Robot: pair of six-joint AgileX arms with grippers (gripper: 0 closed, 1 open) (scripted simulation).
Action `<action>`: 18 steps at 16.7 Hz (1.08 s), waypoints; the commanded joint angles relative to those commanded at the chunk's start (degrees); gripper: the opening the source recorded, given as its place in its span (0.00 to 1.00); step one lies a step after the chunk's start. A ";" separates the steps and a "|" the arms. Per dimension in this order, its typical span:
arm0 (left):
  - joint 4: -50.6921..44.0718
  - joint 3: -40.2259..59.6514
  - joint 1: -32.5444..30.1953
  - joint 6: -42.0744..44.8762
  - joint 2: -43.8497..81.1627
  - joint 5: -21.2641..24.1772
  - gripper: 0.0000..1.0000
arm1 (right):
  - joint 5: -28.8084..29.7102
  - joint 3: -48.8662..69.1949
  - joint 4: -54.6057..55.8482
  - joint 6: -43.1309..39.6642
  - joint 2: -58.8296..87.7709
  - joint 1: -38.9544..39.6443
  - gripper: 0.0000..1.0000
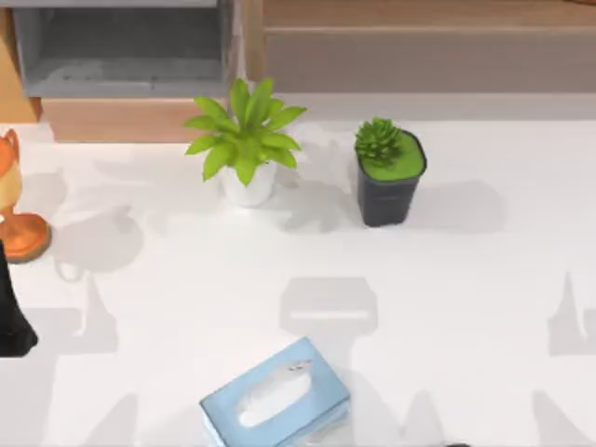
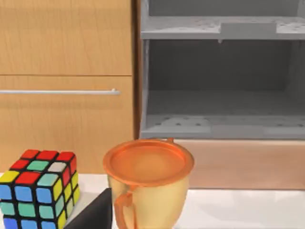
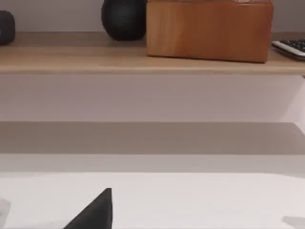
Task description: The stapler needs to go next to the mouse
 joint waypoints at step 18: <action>0.00 0.00 0.00 0.00 0.00 0.00 1.00 | 0.89 46.10 -32.73 4.26 64.81 -3.20 1.00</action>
